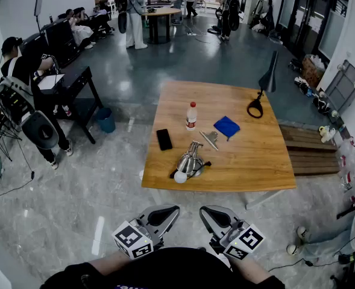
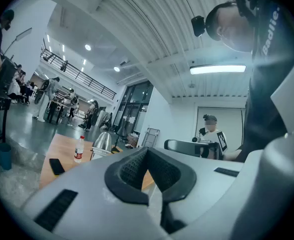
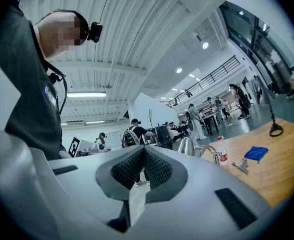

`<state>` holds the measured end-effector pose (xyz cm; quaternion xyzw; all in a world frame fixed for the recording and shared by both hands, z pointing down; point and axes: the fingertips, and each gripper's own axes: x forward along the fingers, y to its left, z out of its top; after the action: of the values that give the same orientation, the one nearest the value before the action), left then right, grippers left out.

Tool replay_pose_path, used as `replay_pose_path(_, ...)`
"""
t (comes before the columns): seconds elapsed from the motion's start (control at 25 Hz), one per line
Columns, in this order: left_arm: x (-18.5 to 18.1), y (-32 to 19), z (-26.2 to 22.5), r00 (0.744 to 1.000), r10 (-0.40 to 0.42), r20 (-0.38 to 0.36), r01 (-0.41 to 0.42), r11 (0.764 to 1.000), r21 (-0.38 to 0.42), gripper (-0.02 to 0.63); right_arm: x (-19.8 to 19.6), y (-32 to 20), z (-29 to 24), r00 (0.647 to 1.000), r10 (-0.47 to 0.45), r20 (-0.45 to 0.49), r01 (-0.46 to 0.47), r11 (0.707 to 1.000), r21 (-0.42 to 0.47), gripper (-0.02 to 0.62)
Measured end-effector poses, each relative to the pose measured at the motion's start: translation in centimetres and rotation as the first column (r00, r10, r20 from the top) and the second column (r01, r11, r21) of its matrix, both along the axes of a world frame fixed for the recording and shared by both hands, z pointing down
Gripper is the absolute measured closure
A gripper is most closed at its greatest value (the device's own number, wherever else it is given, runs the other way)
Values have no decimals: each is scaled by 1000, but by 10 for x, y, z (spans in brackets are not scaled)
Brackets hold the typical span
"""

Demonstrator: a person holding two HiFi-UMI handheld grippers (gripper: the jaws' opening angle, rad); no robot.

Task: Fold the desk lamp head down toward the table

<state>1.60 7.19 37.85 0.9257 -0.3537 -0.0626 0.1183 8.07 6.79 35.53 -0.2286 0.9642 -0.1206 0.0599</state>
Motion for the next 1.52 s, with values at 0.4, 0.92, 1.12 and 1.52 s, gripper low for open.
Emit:
replay_pose_path(0.4, 6, -3, 4, 1000, -5, 1, 5, 1000, -8, 597, 2, -1, 5, 1000, -12, 5, 12, 1000, -7, 592)
replay_pose_path(0.92, -2, -25, -11, 980, -159, 117, 149, 985, 88, 598, 22, -26, 8, 992, -114, 56, 114, 993, 5, 591)
replay_pose_path(1.12, -4, -30, -23, 963, -253, 97, 244, 965, 95, 597, 27, -36, 5, 983, -175, 61, 176, 984, -3, 591)
replay_pose_path(1.52, -49, -82, -13, 967, -236, 93, 226, 968, 107, 597, 1, -85, 11, 993, -109, 37, 110, 993, -32, 591)
